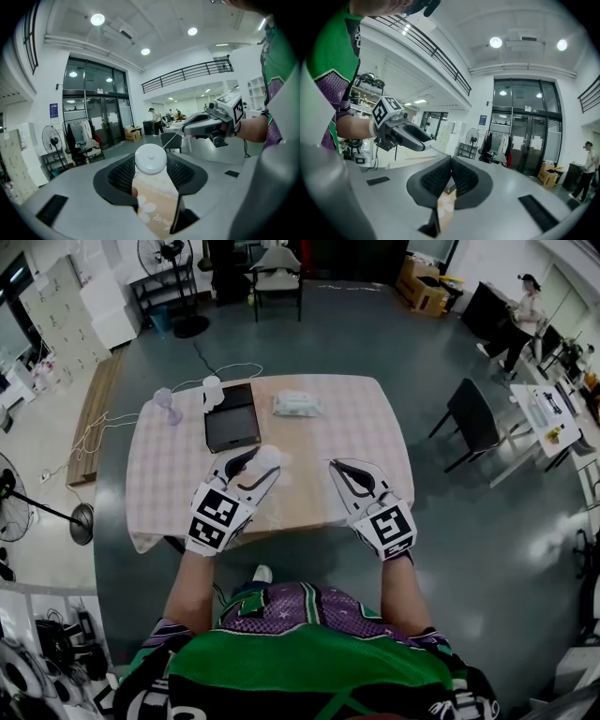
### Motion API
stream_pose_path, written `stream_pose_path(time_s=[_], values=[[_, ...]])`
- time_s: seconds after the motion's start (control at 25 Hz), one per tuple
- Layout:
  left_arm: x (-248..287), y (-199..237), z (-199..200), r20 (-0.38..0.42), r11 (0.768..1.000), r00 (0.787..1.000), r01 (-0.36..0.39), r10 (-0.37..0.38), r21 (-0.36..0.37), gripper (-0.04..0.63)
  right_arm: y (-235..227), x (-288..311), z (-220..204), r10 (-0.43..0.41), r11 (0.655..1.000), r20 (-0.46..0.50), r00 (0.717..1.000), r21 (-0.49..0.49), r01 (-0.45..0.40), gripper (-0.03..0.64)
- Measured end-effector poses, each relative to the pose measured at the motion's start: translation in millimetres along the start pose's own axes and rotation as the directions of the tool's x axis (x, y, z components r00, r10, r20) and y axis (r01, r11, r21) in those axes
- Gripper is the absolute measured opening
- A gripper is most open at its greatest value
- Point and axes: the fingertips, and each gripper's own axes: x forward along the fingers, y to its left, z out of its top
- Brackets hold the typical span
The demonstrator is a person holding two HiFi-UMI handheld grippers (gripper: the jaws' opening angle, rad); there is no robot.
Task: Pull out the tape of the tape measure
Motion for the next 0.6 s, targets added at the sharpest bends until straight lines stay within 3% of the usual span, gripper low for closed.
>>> stream_pose_path(time_s=[0.4, 0.6], values=[[-9.6, 25.6, -16.7, -0.015, 0.997, 0.999, -0.038, 0.037, -0.062, 0.235, -12.8, 2.3, -4.5, -0.009, 1.000, -0.009, 1.000, 0.009, 0.009, 0.012], [-16.8, 44.2, -26.8, -0.036, 0.995, 0.996, -0.081, 0.079, -0.065, 0.235, -24.3, 6.1, -7.7, -0.059, 0.998, -0.013, 0.998, 0.036, 0.060, 0.011]])
